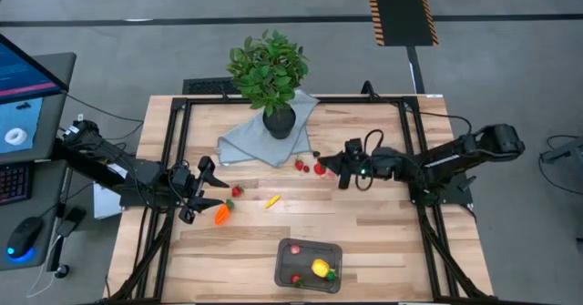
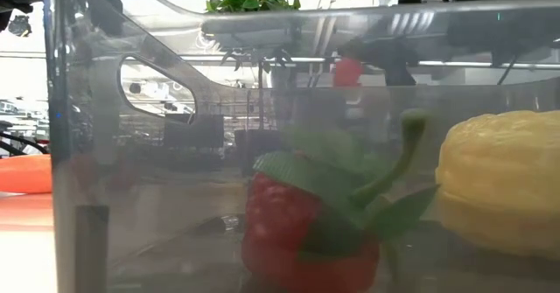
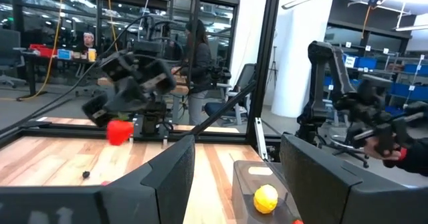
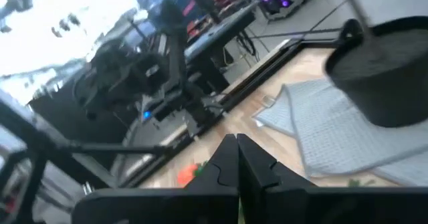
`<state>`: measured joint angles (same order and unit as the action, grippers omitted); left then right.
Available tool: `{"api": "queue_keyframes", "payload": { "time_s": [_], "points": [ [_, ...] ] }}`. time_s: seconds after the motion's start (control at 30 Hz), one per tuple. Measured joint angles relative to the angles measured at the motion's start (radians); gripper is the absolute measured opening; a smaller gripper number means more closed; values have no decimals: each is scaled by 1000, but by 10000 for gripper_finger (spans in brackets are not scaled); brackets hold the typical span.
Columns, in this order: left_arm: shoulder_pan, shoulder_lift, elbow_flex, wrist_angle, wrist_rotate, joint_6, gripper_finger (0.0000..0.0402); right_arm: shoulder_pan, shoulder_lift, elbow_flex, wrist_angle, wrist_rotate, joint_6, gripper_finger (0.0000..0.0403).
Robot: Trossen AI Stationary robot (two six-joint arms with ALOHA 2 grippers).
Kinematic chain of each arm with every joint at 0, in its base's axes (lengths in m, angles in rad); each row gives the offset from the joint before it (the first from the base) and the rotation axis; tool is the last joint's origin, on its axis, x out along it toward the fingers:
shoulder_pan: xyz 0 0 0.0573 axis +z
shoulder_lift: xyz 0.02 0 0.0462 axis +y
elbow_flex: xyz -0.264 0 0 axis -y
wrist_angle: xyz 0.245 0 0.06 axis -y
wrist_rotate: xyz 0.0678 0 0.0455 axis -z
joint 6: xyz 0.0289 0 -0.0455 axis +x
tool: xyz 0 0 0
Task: Pick and placing Produce into tupperware
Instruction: Put the red strawberry into the black bin
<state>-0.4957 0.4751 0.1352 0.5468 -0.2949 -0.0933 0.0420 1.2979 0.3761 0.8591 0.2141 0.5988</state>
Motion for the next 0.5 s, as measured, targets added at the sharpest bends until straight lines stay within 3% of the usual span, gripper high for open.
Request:
{"api": "queue_keyframes", "payload": {
  "time_s": [0.17, 0.5],
  "points": [
    [0, 0, 0, -8, -6, 0, 208, 128, 0, 75, -105, 80, -127, 14],
    [0, 1, 0, -12, -6, -17, 208, 384, 0, 121, -148, 164, -242, 14]
  ]
}}
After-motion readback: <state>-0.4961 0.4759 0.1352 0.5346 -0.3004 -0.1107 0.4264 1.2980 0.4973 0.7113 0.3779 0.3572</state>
